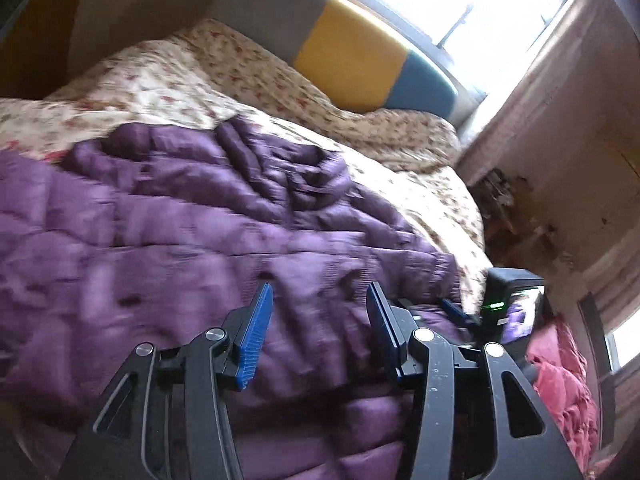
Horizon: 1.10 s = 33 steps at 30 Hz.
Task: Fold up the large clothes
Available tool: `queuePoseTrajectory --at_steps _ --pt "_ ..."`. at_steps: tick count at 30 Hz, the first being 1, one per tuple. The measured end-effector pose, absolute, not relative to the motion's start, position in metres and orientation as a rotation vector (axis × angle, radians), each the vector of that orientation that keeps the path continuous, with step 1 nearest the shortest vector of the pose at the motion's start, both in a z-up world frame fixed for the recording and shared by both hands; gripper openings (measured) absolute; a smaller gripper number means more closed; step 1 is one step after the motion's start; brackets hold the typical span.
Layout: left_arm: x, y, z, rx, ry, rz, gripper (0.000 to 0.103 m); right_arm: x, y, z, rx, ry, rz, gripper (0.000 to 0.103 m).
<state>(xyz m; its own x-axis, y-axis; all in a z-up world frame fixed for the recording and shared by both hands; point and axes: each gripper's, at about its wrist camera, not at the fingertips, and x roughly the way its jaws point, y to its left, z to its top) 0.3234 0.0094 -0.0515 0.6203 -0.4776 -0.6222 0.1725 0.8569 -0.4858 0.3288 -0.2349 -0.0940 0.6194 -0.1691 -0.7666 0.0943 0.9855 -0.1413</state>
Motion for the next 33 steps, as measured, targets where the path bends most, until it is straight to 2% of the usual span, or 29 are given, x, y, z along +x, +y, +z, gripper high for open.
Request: queuePoseTrajectory --at_steps 6,8,11,12,13,15,16,24,33 --pt "0.308 0.057 -0.062 -0.412 0.821 -0.237 0.048 0.316 -0.221 -0.055 0.139 0.838 0.063 0.064" --pt "0.303 0.069 -0.063 -0.406 0.821 -0.195 0.048 0.319 -0.209 -0.05 0.199 0.857 0.145 0.07" --pt "0.298 0.081 -0.062 -0.393 0.811 -0.159 0.048 0.323 -0.182 -0.052 0.225 0.903 0.236 0.07" --pt "0.296 0.086 -0.062 -0.387 0.804 -0.147 0.049 0.326 -0.171 -0.056 0.213 0.932 0.259 0.068" --pt "0.295 0.09 -0.061 -0.385 0.8 -0.136 0.049 0.327 -0.161 -0.061 0.185 0.959 0.267 0.048" --pt "0.295 0.098 -0.06 -0.397 0.795 -0.125 0.048 0.329 -0.15 -0.067 0.139 0.977 0.257 0.019" --pt "0.295 0.102 -0.06 -0.396 0.789 -0.113 0.048 0.328 -0.148 -0.068 0.128 0.969 0.249 0.009" --pt "0.302 0.132 -0.06 -0.392 0.75 -0.051 0.048 0.322 -0.186 -0.06 0.053 0.896 0.08 0.006" --pt "0.333 0.119 -0.073 -0.32 0.792 -0.076 0.049 0.323 -0.231 -0.074 -0.012 0.926 -0.072 0.006"
